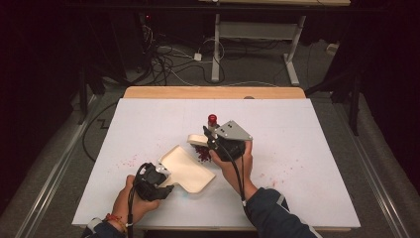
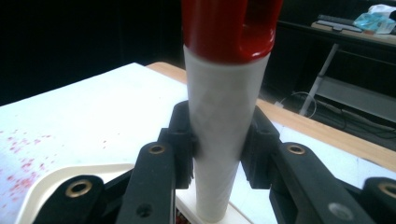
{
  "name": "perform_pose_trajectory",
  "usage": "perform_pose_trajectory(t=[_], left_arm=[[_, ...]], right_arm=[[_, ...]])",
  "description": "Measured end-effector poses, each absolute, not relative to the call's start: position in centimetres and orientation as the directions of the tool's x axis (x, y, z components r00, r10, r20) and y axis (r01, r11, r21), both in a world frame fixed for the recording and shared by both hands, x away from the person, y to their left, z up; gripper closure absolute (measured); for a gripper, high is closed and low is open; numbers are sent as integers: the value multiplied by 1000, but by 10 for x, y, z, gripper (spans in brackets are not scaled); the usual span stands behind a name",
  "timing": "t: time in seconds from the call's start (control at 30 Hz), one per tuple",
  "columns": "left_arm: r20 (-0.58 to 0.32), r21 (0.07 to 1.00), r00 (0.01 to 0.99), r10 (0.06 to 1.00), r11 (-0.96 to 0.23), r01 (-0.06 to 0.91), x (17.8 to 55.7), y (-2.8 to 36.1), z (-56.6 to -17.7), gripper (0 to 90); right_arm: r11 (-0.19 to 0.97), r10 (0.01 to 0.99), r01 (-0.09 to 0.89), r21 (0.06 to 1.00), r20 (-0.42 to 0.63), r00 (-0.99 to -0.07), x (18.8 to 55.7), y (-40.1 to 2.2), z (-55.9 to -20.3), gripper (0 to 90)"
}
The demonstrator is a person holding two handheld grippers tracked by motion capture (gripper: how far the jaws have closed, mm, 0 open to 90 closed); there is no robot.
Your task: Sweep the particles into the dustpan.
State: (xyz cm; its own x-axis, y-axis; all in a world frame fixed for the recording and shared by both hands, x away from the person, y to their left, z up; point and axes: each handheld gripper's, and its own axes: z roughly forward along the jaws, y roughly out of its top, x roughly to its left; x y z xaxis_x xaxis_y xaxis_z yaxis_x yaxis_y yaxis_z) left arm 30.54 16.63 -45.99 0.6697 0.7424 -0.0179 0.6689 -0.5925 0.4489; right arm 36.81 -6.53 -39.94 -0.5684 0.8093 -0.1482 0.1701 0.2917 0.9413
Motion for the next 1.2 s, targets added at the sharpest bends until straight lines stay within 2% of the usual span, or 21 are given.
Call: perform_pose_trajectory(t=[0.43, 1.2], left_arm=[[-12, 448, 669, 743, -594, 668, 305, 161, -463, 639], [-3, 439, 679, 734, -609, 661, 310, 159, -463, 638]], right_arm=[[313, 786, 181, 932, -148, -600, 343, -57, -401, 690], [305, 770, 206, 930, -113, -628, 321, -47, -392, 692]])
